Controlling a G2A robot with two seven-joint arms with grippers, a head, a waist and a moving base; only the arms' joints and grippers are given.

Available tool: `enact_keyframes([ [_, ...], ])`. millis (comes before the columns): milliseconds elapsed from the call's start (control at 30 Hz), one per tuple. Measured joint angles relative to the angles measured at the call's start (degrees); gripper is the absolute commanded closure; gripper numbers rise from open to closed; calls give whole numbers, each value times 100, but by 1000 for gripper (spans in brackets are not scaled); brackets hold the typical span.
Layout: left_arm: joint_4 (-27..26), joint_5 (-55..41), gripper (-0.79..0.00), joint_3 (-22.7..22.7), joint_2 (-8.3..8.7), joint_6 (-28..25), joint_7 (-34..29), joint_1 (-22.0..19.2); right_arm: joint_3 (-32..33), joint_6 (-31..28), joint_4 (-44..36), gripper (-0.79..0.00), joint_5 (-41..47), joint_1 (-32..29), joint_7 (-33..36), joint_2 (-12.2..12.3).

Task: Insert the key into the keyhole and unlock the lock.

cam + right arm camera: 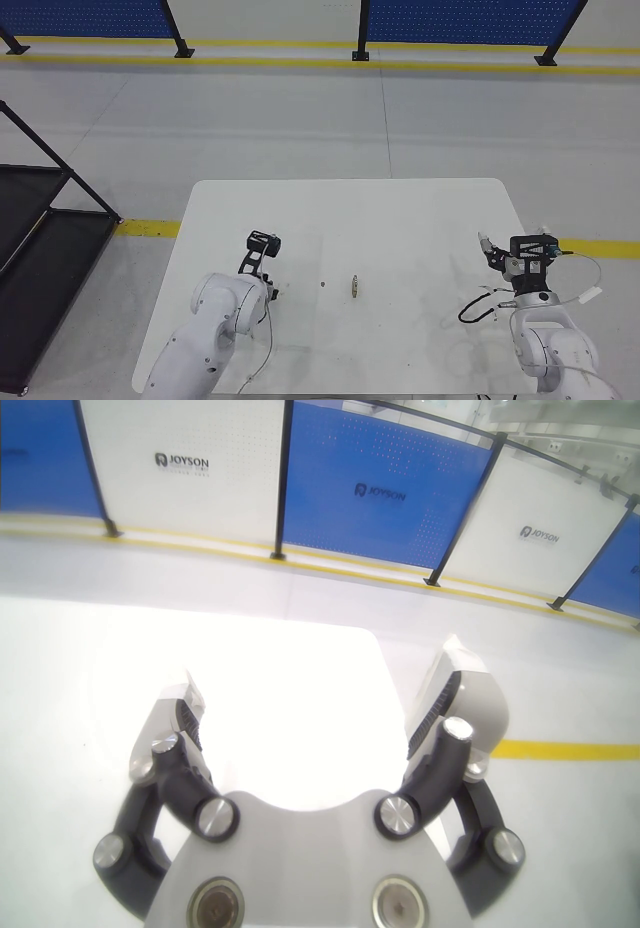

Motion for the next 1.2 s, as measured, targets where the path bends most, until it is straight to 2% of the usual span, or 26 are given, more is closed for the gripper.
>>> enact_keyframes([
  [167, 72, 105, 0, -14, 7, -124, -169, -43, 0, 0, 0, -785, 0, 0, 0, 0],
  [367, 48, -339, 0, -230, -1, -68, -40, -57, 0, 0, 0, -785, 0, 0, 0, 0],
  [600, -189, -1035, 0, -670, 5, -14, 470, 59, 0, 0, 0, -785, 0, 0, 0, 0],
  [700, -323, -1650, 0, -983, 9, -58, 804, 207, 0, 0, 0, -785, 0, 0, 0, 0],
  [900, -395, -3540, 0, -1851, 51, -786, 1190, 525, 0, 0, 0, -785, 0, 0, 0, 0],
  [1033, -147, -4892, 0, -2501, 96, -1231, 1187, 632, 0, 0, 0, -785, 0, 0, 0, 0],
  [1200, 370, -6527, 0, -3125, 161, -1688, 880, 597, 0, 0, 0, -785, 0, 0, 0, 0],
])
